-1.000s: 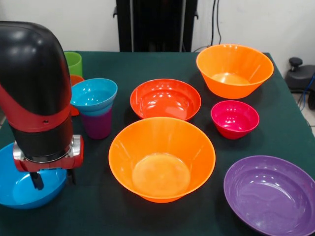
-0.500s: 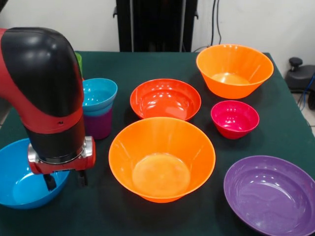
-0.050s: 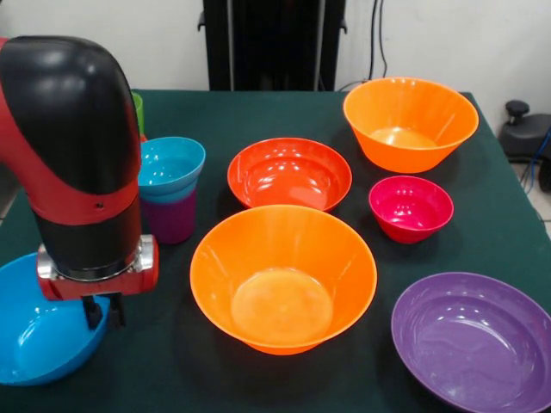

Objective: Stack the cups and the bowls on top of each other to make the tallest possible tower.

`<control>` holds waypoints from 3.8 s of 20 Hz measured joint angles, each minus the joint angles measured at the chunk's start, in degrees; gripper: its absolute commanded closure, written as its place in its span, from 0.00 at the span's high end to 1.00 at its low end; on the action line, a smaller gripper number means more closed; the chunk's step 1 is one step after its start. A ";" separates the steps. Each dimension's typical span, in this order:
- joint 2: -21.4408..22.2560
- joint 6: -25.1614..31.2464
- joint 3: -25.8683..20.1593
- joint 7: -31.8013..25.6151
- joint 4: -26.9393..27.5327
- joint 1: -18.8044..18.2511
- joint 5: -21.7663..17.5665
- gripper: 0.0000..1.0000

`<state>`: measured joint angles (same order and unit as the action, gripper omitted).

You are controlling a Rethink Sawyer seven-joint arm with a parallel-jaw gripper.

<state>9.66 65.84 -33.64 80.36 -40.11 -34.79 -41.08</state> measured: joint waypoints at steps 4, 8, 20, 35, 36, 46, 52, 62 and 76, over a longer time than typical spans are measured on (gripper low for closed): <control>0.36 0.01 0.67 0.00 0.00 0.00 0.00 0.00; 0.53 0.01 1.19 0.00 -0.01 0.03 0.01 0.00; 4.07 -1.67 2.25 0.00 -4.54 0.02 1.87 0.00; 27.36 -10.16 7.71 2.77 -29.26 1.36 11.71 0.00; 29.41 -11.52 8.64 3.70 -30.99 1.94 11.92 0.00; 42.34 -25.08 13.59 14.09 -44.82 6.45 14.71 0.00; 45.40 -28.11 16.13 17.75 -51.18 8.60 15.55 0.00; 46.37 -28.19 22.69 20.54 -58.49 12.04 15.59 0.00; 46.06 -30.34 26.82 20.54 -63.01 11.73 15.98 0.00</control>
<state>55.72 35.50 -6.82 100.90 -103.12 -23.06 -25.10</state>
